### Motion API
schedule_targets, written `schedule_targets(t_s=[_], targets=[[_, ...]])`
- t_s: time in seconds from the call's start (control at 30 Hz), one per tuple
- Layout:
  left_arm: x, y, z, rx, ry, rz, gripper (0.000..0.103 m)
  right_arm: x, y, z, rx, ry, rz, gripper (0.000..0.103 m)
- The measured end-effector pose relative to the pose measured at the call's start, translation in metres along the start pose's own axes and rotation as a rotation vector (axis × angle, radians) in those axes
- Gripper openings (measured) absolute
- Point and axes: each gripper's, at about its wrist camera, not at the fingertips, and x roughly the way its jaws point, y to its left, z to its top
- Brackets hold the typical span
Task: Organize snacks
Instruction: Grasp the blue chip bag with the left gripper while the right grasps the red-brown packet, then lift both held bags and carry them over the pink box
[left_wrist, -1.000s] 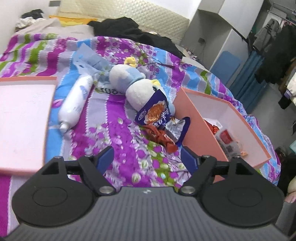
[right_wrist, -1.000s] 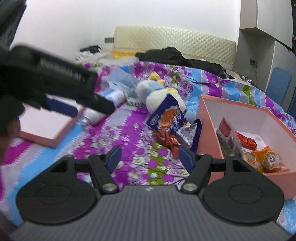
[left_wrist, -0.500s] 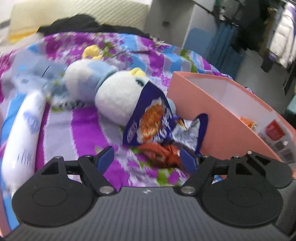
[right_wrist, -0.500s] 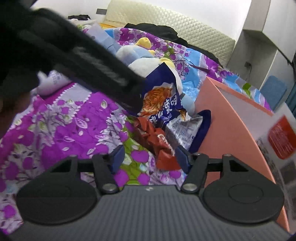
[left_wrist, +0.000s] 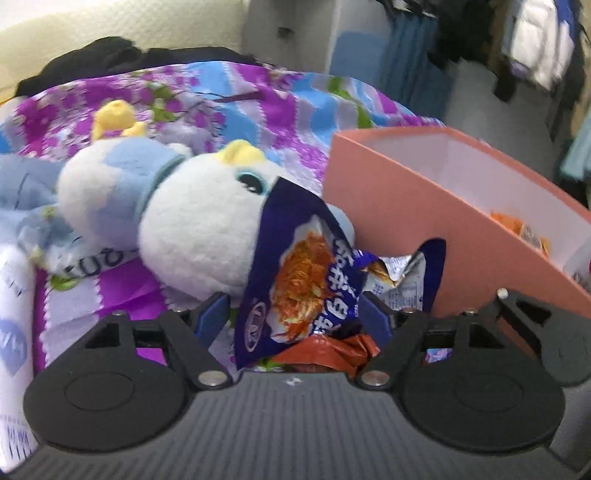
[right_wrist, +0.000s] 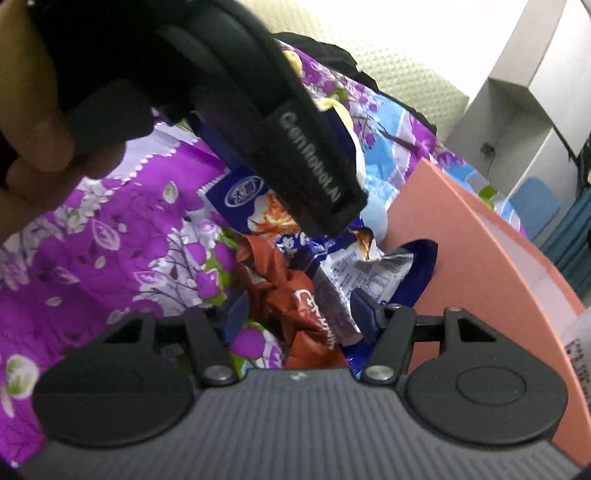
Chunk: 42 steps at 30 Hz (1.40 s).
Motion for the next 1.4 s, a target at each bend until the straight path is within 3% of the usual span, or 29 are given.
schedule_targets(t_s=[0.13, 0.33, 0.67, 0.97, 1.2, 1.4], targets=[[0.016, 0.007, 0.002, -0.019, 0.067, -0.038, 0.070, 0.006, -0.003, -0.002, 0.030, 0.030, 0.035, 0.062], [0.031, 0.004, 0.005, -0.017, 0.088, -0.081, 0.069, 0.010, -0.021, -0.004, 0.142, 0.075, 0.114, 0.049], [0.026, -0.021, 0.000, 0.046, 0.083, -0.028, 0.040, -0.006, -0.022, -0.006, 0.146, 0.065, 0.121, 0.041], [-0.025, -0.029, -0.001, -0.022, 0.094, 0.056, 0.032, -0.054, -0.027, -0.005, 0.179, 0.052, 0.145, 0.039], [-0.087, -0.043, 0.000, -0.115, 0.038, 0.127, 0.030, -0.105, -0.034, -0.009, 0.201, 0.019, 0.149, 0.039], [-0.132, -0.070, -0.022, -0.184, 0.002, 0.190, 0.029, -0.134, -0.051, -0.017, 0.245, 0.025, 0.163, 0.039]])
